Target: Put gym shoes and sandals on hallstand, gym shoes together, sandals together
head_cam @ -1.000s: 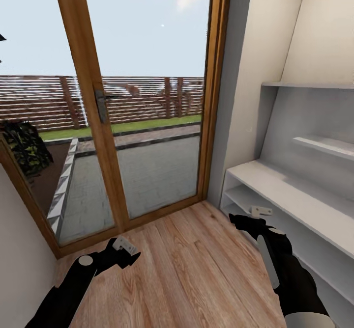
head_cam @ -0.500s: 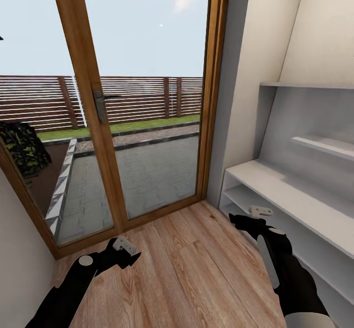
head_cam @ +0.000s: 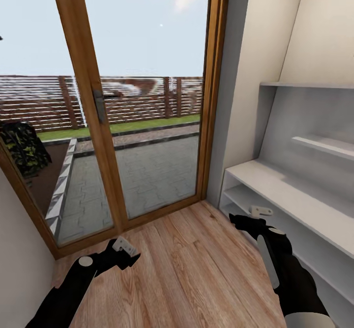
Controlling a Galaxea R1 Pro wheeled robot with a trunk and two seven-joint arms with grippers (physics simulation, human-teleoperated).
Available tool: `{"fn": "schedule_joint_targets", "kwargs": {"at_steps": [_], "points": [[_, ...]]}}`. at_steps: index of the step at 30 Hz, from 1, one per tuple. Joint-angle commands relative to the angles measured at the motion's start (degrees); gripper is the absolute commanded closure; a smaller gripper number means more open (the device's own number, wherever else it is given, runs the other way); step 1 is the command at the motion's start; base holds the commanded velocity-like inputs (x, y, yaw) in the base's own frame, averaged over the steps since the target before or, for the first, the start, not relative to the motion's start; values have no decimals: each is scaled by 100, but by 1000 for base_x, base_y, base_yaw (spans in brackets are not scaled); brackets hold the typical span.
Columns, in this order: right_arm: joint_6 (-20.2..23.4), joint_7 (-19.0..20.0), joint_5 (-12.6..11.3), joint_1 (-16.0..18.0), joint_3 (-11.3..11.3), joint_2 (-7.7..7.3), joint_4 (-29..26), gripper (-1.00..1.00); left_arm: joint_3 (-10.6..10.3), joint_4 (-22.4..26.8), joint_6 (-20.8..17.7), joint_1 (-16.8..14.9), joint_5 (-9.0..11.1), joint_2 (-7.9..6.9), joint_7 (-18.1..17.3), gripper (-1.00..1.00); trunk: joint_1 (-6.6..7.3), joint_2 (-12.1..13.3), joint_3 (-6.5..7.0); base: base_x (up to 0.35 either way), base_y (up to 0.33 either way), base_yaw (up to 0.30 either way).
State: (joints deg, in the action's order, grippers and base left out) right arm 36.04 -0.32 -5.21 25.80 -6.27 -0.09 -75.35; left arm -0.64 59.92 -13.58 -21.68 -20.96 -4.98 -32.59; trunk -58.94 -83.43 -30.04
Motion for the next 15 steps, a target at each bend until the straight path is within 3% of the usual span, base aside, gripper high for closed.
{"fn": "schedule_joint_targets", "kwargs": {"at_steps": [1, 15], "points": [[26, -3, -51, 4, -5, 0, -6, -100, -6, -10, -30, -3, -22, -3, -18, -100, -22, -45, -25, 0, 0, 0], [29, -5, -52, 4, -5, 0, -12, -100, -6, -92, -30, -3, -22, -3, -11, -100, -330, -607, -371, 0, 0, 0]]}}
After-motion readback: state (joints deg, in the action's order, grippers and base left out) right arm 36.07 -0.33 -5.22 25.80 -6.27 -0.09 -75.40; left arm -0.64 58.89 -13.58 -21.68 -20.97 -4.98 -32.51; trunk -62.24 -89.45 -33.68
